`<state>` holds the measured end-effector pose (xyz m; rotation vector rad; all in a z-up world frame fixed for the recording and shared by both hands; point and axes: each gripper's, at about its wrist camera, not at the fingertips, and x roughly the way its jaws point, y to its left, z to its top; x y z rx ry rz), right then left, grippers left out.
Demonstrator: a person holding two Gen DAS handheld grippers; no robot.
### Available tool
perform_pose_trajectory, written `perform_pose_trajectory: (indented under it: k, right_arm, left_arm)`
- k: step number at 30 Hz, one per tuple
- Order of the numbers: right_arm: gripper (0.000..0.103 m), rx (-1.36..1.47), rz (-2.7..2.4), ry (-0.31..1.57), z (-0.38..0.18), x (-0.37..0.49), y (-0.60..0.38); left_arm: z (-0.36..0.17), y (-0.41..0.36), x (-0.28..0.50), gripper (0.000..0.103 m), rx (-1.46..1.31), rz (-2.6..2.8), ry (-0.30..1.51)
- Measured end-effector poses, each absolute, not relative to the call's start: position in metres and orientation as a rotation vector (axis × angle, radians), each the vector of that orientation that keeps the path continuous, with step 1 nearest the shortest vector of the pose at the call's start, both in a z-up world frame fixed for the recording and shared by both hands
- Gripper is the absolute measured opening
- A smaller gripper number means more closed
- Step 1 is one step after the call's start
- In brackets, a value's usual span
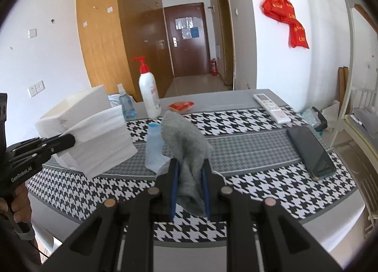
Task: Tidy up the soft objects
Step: 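Carry the white cloth and grey sock with both tools to the white foam box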
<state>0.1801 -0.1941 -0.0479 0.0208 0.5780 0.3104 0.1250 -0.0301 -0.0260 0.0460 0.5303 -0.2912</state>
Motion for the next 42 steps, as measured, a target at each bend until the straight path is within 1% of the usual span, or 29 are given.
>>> perform_pose_trajectory:
  k: [14, 42]
  right_arm:
    - [0.022, -0.006, 0.368, 0.516, -0.024, 0.181, -0.176]
    - [0.022, -0.031, 0.439, 0.431, 0.005, 0.192, -0.150]
  left_arm:
    - [-0.006, -0.026, 0.130, 0.006, 0.073, -0.219, 0.470]
    - [0.027, -0.018, 0.141, 0.006, 0.091, -0.157, 0.385]
